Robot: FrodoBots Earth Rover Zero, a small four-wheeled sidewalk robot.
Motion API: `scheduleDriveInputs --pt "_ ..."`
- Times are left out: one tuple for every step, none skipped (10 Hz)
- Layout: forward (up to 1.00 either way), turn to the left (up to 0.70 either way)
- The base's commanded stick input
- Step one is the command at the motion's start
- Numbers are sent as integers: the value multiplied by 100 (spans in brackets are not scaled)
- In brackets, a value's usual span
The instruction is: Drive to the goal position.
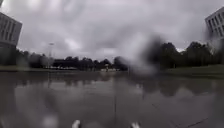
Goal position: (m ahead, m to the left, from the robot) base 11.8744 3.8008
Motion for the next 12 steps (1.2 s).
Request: scheduleDriveInputs --pt "70 0" --pt "70 0" --pt "70 0" --pt "70 0" --pt "70 0" --pt "70 0" --pt "70 0" --pt "70 0" --pt "70 0" --pt "70 0" --pt "70 0" --pt "70 0"
